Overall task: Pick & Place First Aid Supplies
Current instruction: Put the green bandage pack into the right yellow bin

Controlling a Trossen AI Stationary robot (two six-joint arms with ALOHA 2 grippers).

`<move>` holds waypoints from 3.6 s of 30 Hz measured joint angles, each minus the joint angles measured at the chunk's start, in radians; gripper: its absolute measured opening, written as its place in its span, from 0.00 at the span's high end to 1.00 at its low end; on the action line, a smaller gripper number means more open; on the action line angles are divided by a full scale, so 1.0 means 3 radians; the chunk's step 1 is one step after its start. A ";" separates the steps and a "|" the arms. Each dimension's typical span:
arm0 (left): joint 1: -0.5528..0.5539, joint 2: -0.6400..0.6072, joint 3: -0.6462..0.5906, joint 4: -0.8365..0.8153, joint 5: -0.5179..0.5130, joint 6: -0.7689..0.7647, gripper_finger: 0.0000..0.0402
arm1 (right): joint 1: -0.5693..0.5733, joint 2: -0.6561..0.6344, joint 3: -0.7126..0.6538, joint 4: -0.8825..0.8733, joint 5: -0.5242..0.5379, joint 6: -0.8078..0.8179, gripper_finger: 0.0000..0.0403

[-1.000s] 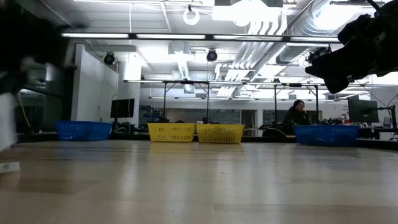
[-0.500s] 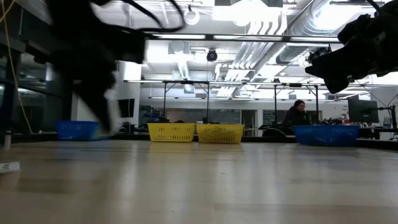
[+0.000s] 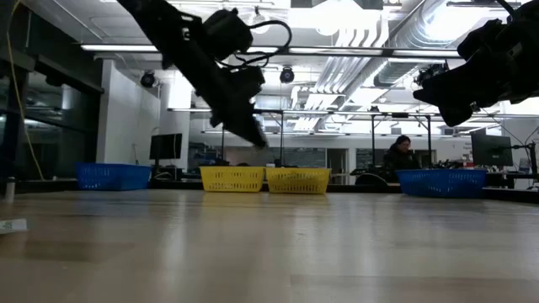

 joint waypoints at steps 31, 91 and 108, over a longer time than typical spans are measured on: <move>0.1008 0.1805 0.3034 -0.1704 0.0356 0.0839 1.00 | 0.0000 0.0000 0.0000 0.0000 -0.0002 0.0000 0.68; 0.0287 0.1316 0.3080 -0.4228 0.0856 0.0676 0.73 | 0.0000 0.0000 0.0000 0.0000 0.0000 0.0000 0.68; -0.1032 0.0704 0.2465 -0.4239 0.0292 -0.0347 0.73 | 0.0000 0.0000 0.0000 0.0001 0.0000 0.0000 0.68</move>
